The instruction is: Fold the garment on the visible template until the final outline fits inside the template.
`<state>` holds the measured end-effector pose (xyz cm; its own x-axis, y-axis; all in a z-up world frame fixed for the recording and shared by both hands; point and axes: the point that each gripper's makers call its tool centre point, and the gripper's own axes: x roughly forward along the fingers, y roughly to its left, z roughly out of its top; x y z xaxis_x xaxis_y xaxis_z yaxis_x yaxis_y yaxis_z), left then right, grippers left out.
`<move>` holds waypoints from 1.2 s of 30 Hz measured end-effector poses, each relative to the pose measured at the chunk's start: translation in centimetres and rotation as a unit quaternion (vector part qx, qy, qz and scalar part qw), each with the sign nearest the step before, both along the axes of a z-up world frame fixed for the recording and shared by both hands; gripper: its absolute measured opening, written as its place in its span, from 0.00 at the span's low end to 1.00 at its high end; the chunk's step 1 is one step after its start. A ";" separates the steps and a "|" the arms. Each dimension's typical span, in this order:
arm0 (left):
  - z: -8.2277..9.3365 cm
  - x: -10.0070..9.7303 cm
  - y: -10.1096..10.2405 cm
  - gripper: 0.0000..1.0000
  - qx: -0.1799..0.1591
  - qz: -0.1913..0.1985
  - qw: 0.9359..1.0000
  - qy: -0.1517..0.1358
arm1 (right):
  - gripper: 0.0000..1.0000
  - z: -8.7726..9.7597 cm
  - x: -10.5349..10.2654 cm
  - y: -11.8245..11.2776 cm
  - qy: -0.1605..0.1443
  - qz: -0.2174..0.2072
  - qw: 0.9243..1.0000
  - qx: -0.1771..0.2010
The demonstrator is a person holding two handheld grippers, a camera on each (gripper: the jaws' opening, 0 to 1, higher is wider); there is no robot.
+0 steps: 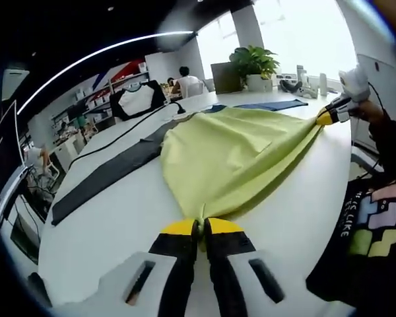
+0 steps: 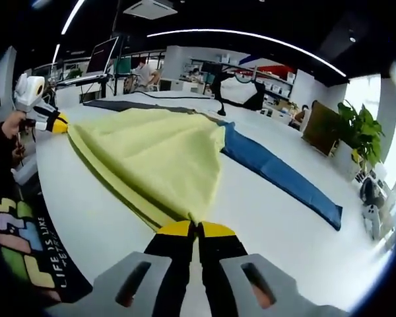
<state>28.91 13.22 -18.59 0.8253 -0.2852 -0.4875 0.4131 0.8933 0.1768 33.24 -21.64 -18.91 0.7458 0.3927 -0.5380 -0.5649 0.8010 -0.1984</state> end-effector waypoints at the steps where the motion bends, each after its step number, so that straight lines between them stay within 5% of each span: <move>1: 0.0 0.0 0.0 0.05 -0.001 0.000 1.000 0.000 | 0.00 -0.1 0.0 0.0 0.000 0.000 1.000 0.000; 7: 0.0 -0.1 -0.1 0.04 0.001 0.004 1.000 0.008 | 0.00 -0.2 0.2 0.3 -0.002 -0.010 1.000 -0.025; 13: -0.1 -0.8 -0.3 0.05 -0.014 -0.002 1.000 0.023 | 0.00 -0.1 -0.8 0.4 0.030 0.005 0.999 0.025; 22: 0.0 -1.2 -0.5 0.07 -0.023 -0.014 0.999 0.028 | 0.01 -0.4 -1.2 0.3 0.046 0.019 0.998 0.040; 36: 3.7 -3.1 -1.1 0.06 -0.063 -0.044 0.997 -0.007 | 0.03 3.7 -1.7 -1.8 0.007 0.011 0.997 0.078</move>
